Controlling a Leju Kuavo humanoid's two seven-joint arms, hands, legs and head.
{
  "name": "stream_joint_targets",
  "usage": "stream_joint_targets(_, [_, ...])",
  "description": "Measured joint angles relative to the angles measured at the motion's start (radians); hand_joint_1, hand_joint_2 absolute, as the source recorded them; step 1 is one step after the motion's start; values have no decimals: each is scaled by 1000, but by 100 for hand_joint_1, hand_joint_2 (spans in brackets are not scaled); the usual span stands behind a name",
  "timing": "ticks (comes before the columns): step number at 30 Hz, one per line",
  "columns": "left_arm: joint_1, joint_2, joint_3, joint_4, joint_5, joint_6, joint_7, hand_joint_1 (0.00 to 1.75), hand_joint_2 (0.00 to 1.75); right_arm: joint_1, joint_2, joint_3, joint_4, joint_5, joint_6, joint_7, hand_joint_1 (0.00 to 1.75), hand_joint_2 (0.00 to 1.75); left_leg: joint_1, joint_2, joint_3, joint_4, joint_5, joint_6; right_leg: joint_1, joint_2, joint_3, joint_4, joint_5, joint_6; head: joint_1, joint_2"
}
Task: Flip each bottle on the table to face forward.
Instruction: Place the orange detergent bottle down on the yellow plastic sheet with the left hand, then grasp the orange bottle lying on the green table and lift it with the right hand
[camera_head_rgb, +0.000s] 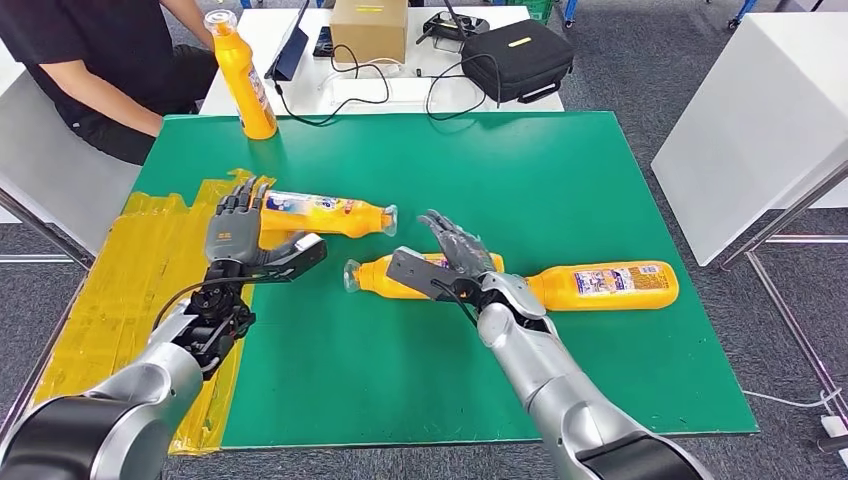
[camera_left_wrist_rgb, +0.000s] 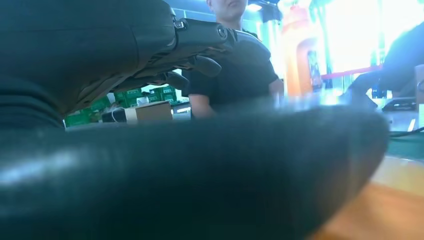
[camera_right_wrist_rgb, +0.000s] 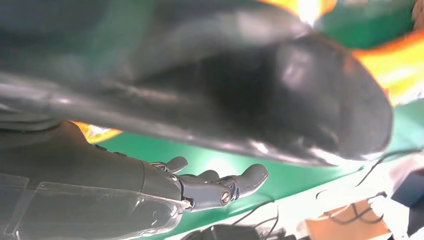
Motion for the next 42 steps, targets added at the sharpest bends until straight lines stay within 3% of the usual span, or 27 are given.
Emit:
stream_joint_targets(3, [3, 5, 5, 0, 41, 17, -36, 0, 0, 0, 11, 13, 19, 6, -2, 4, 0, 0, 0, 0, 0, 0, 0, 0, 0, 0, 0, 0, 0, 0, 0, 0])
stream_joint_targets(5, [3, 6, 26, 0, 103, 21, -107, 0, 0, 1, 16, 21, 29, 10, -6, 11, 0, 87, 0, 0, 0, 0, 0, 0, 0, 0, 0, 0, 0, 0, 0, 0])
stream_joint_targets(7, [2, 5, 67, -2, 217, 1, -232, 0, 0, 2, 18, 28, 37, 15, -13, 23, 0, 175, 0, 0, 0, 0, 0, 0, 0, 0, -1, 0, 0, 0, 0, 0])
stream_joint_targets(11, [-13, -10, 239, -33, 589, -185, -588, 0, 0, 16, 17, 44, 49, 43, -40, 64, 0, 175, 0, 0, 0, 0, 0, 0, 0, 0, -1, 0, 0, 0, 0, 0])
stream_joint_targets(16, [-13, -26, 402, -91, 819, -386, -774, 0, 0, 39, 8, 69, 62, 117, -79, 139, 0, 175, 0, 1, 0, 0, 0, 0, 0, 1, -1, 0, 0, 0, 0, 0])
stream_joint_targets(20, [2, -44, 436, -123, 871, -438, -805, 0, 0, 50, -3, 74, 65, 163, -94, 199, 0, 175, 0, 0, 0, 0, 0, 0, 0, 0, -1, 0, 0, 0, 0, 0])
stream_joint_targets(30, [4, -92, 429, -160, 905, -457, -817, 0, 0, 60, -40, 74, 68, 247, -74, 288, 0, 175, -1, 0, 0, 1, 0, 0, 0, 0, -1, 0, 0, 0, 0, 0])
stream_joint_targets(42, [-2, -111, 403, -173, 925, -463, -815, 0, 0, 60, -57, 74, 78, 275, -72, 307, 0, 175, -1, 0, 1, 1, 0, 0, 0, 0, 0, 0, 0, 0, 0, 0])
